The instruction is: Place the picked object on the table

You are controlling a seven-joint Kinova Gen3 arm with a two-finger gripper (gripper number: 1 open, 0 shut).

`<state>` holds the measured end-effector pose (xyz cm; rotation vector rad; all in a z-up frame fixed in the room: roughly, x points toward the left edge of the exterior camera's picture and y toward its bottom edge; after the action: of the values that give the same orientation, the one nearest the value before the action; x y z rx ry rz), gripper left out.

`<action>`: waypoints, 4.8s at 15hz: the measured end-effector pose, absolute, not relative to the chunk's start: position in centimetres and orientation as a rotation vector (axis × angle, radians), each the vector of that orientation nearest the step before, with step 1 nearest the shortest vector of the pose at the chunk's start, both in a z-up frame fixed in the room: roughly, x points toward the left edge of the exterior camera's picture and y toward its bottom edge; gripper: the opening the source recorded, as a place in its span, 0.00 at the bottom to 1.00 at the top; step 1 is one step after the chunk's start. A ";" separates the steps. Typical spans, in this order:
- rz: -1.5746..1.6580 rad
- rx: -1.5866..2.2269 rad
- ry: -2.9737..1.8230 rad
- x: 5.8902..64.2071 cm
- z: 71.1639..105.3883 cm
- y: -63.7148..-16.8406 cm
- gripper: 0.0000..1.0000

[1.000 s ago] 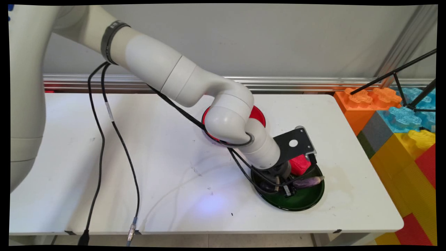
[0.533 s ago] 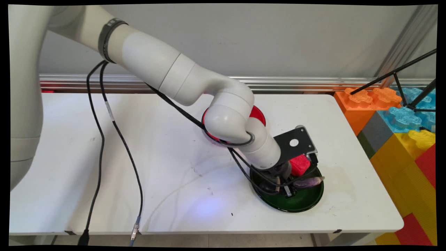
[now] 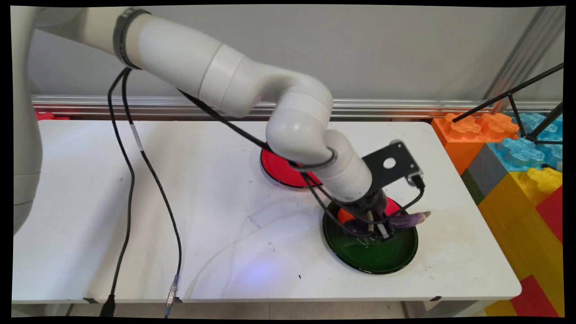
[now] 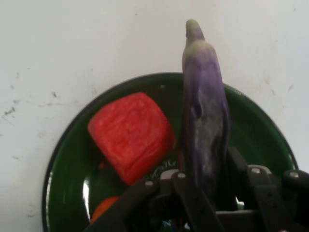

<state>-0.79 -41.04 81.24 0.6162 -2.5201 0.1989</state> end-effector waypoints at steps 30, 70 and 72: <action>0.040 0.534 -2.557 19.0 86.1 -41.2 0.00; 0.074 0.529 -2.662 24.4 77.4 -44.2 1.00; 0.074 0.523 -2.664 24.4 77.4 -44.1 1.00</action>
<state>24.39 -44.12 77.44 0.5235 -2.6636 0.0740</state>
